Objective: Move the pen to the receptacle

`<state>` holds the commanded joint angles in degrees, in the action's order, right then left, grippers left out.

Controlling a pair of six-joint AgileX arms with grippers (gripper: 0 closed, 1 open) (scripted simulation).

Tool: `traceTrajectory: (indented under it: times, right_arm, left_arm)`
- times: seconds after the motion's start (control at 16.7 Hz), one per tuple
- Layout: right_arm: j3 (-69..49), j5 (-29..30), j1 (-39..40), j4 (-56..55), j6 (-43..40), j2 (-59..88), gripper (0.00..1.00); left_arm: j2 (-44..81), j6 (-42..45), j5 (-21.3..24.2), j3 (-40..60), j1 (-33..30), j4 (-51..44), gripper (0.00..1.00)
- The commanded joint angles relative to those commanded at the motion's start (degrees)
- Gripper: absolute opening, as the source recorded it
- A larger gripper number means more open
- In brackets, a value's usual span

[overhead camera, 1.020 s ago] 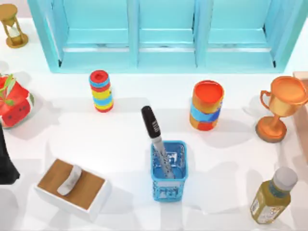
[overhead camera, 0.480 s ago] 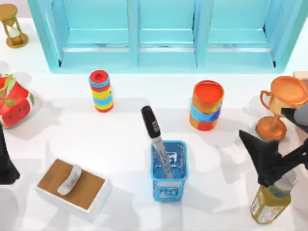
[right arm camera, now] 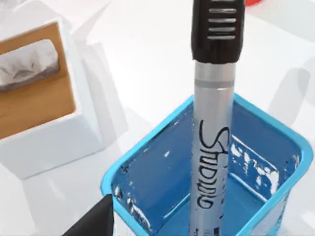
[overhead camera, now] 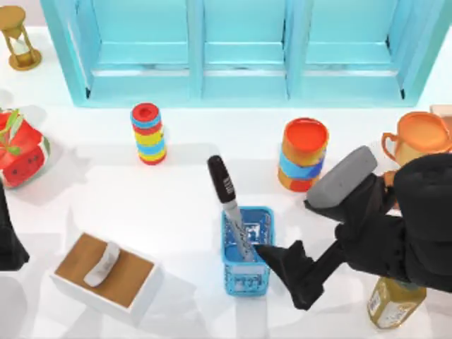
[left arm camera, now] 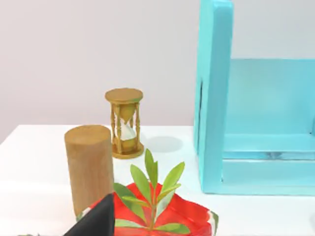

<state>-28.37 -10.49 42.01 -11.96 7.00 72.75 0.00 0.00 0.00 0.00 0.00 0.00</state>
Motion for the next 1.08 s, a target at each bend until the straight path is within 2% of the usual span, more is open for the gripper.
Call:
traceTrajectory:
  times: [0.48,1.08]
  right_arm:
    - [-1.04,0.14,0.8,-1.68,0.28,2.63,1.0]
    - [-11.32,2.95,3.79,-17.28,2.13,28.84,1.0]
  left_arm:
    - [0.0,0.0,0.0,0.0,0.0,0.0,1.0]
    - [0.0,0.0,0.0,0.0,0.0,0.0,1.0]
